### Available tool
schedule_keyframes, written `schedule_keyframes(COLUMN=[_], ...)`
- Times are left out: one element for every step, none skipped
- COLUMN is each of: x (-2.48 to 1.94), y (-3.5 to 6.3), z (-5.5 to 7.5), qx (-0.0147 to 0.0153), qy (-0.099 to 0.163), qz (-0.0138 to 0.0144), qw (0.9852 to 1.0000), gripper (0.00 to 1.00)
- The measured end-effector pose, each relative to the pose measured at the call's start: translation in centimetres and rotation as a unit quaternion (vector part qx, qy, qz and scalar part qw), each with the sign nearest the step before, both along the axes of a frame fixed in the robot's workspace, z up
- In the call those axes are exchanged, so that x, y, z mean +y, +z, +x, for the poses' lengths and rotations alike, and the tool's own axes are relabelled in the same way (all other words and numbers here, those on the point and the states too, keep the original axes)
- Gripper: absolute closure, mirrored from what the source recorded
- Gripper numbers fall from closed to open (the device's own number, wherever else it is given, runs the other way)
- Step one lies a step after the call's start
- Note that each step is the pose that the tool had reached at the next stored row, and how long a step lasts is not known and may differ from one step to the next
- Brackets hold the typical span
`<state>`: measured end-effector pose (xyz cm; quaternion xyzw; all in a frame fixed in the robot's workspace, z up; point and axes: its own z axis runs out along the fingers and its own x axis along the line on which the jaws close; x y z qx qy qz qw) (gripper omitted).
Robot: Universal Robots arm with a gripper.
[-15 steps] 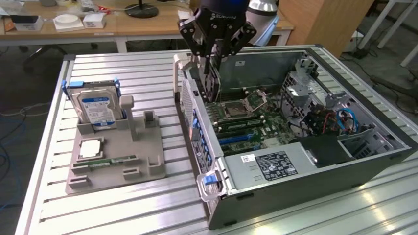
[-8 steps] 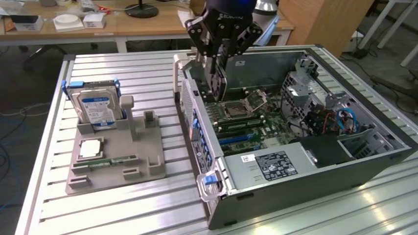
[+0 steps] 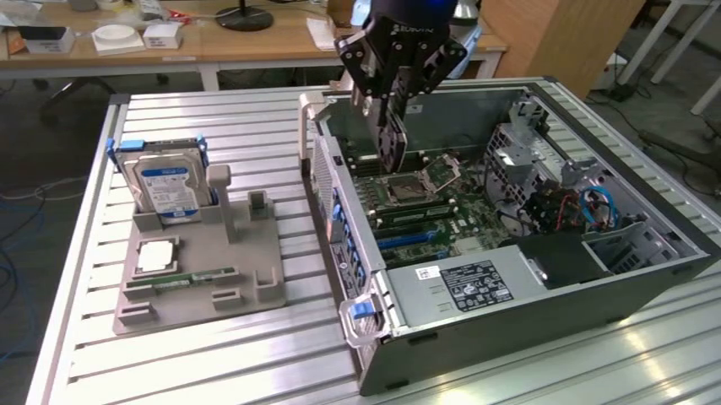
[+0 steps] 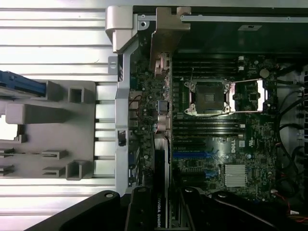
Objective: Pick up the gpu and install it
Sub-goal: 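Pick up the gpu and move the gpu toward the slot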
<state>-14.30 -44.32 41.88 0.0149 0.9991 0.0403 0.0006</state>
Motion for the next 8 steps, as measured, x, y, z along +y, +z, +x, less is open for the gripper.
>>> schedule_keyframes(x=[0.00,0.00,0.00,0.00,0.00,0.00,0.00,0.00], y=[0.01,0.01,0.01,0.01,0.01,0.01,0.01,0.01], z=[0.1,0.2,0.4,0.5,0.7,0.8,1.0,1.2], qx=[0.0000,0.0000,0.0001,0.0000,0.0000,0.0001,0.0001,0.0001], qy=[0.000,0.000,0.000,0.000,0.000,0.000,0.000,0.000], qz=[-0.0001,-0.0001,-0.0001,0.0000,-0.0001,-0.0001,0.0000,0.0000], qw=[1.0000,1.0000,1.0000,1.0000,1.0000,1.0000,1.0000,1.0000], gripper=[0.74,0.74,0.74,0.74,0.74,0.74,0.74,0.74])
